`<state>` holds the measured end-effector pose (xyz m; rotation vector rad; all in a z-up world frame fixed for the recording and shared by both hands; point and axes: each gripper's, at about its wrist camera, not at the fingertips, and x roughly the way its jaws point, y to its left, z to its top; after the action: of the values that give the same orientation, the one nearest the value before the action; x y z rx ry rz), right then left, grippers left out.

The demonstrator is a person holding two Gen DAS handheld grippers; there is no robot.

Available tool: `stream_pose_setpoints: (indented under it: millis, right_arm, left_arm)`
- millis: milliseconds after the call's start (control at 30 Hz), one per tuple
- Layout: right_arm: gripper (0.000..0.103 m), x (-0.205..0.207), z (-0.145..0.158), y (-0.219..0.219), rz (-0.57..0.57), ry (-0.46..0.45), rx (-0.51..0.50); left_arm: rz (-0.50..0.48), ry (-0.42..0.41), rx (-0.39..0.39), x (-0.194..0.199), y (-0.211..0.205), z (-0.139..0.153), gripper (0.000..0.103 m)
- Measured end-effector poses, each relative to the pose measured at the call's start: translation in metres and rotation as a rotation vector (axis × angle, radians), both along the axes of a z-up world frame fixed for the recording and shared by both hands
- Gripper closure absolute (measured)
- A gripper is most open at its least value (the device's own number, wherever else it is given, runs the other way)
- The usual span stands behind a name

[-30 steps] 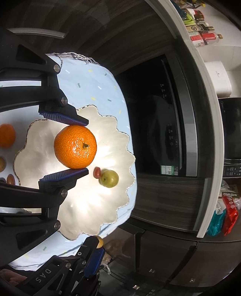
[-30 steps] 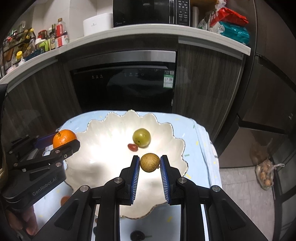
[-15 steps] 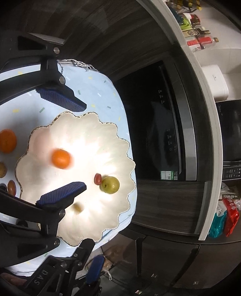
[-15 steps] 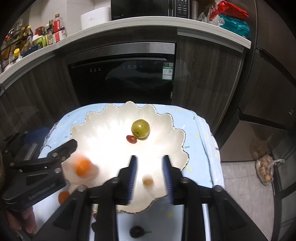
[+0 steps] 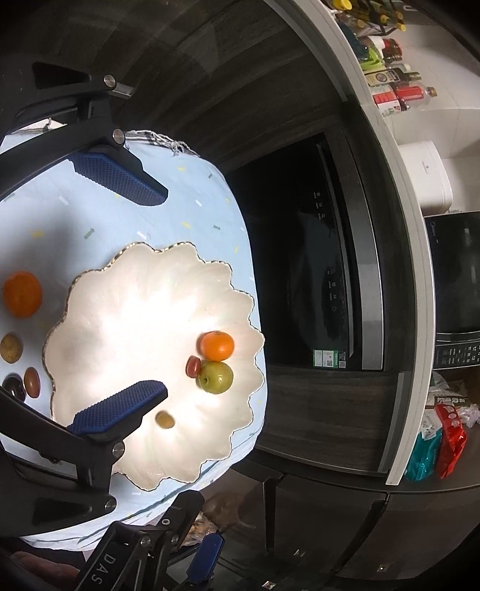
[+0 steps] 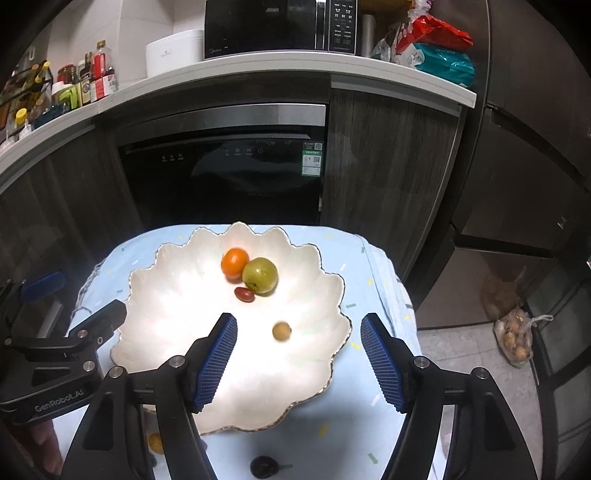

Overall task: Organize fruits
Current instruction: 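Open both tools to drop the orange and brown fruit into the bowl, then withdraw both tools from the bowl toward the fruits on the cloth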

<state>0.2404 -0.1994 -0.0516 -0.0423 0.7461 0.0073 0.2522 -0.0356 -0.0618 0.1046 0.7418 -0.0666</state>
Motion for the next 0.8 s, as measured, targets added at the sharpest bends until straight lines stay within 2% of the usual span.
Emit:
stream_pose_setpoints:
  millis: [433, 800]
  right_arm:
    - [0.032, -0.022, 0.014, 0.007, 0.001, -0.040, -0.007]
    - [0.032, -0.044, 0.017, 0.012, 0.006, -0.061, -0.009]
  left_arm:
    - [0.025, -0.037, -0.008, -0.026, 0.016, 0.017, 0.006]
    - [0.033, -0.049, 0.006, -0.054, 0.021, 0.019, 0.006]
